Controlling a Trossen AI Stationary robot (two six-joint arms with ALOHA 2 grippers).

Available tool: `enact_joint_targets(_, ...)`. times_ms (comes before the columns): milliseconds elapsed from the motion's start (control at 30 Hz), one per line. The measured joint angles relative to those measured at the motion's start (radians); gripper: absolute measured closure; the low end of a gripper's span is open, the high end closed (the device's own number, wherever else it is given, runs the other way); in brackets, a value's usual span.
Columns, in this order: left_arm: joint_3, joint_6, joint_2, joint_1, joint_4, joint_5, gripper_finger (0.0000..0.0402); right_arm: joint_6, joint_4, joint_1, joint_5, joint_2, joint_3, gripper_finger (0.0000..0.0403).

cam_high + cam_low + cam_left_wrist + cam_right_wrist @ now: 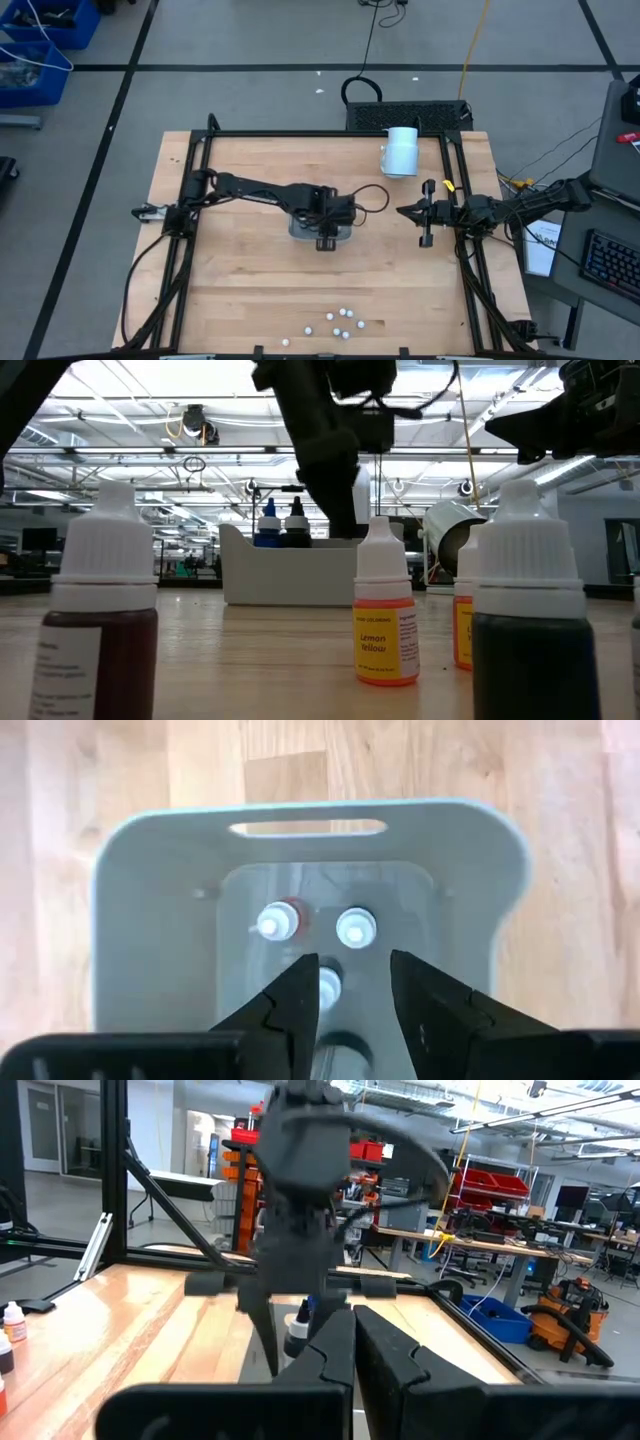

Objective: Pick & Place food coloring
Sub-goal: Put the small yellow food coloring bottle into the gray bin

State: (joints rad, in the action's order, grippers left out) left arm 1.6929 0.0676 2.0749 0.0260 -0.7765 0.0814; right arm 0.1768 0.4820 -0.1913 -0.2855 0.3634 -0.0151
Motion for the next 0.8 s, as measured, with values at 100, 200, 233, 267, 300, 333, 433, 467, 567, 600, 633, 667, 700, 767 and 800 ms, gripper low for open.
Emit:
enact_joint_targets(100,0.003,-0.013,-0.064,0.019,-0.024,0.016,0.0270,0.000,0.000,0.000,0.000,0.000,0.000,0.0403)
enact_joint_targets(200,0.007,-0.043,-0.152,0.047,-0.062,0.023,0.0270,0.000,0.001,0.000,0.000,0.000,0.000,0.0403)
enact_joint_targets(233,0.007,-0.065,-0.181,0.059,-0.084,0.023,0.0270,0.000,0.000,0.000,0.000,-0.001,0.000,0.0403)
enact_joint_targets(267,0.007,-0.088,-0.210,0.075,-0.102,0.024,0.0270,0.000,-0.001,0.000,0.000,0.000,0.000,0.0403)
enact_joint_targets(300,0.007,-0.109,-0.239,0.092,-0.121,0.024,0.0270,0.000,0.000,0.000,0.000,0.000,0.000,0.0403)
enact_joint_targets(333,0.007,-0.130,-0.268,0.114,-0.143,0.024,0.0270,0.000,0.000,0.000,0.000,0.000,0.000,0.0403)
enact_joint_targets(433,0.008,-0.195,-0.341,0.195,-0.193,0.019,0.0270,0.000,0.000,0.000,0.000,0.000,0.000,0.0403)
enact_joint_targets(467,0.008,-0.215,-0.357,0.227,-0.211,0.005,0.0270,0.003,0.000,0.000,0.000,0.000,0.000,0.0403)
enact_joint_targets(567,0.007,-0.263,-0.358,0.323,-0.224,-0.002,0.0276,0.008,0.000,0.000,0.000,0.000,0.000,0.0403)
enact_joint_targets(600,0.006,-0.281,-0.355,0.356,-0.227,0.002,0.0281,0.008,0.001,0.000,0.000,0.000,0.000,0.0403)
enact_joint_targets(633,0.005,-0.303,-0.352,0.389,-0.227,0.007,0.0287,0.007,0.006,0.000,0.000,0.000,0.000,0.0403)
enact_joint_targets(667,0.004,-0.323,-0.342,0.419,-0.215,0.011,0.0294,0.004,0.006,0.000,0.000,0.000,0.000,0.0403)
enact_joint_targets(700,0.005,-0.343,-0.328,0.445,-0.197,0.015,0.0301,0.003,0.007,0.000,0.000,0.000,0.000,0.0403)
enact_joint_targets(767,0.005,-0.359,-0.290,0.509,-0.190,0.024,0.0317,0.003,0.006,0.000,0.000,0.000,0.000,0.0403)
enact_joint_targets(800,0.003,-0.352,-0.263,0.539,-0.193,0.022,0.0326,0.003,0.006,0.000,0.000,0.000,0.000,0.0403)
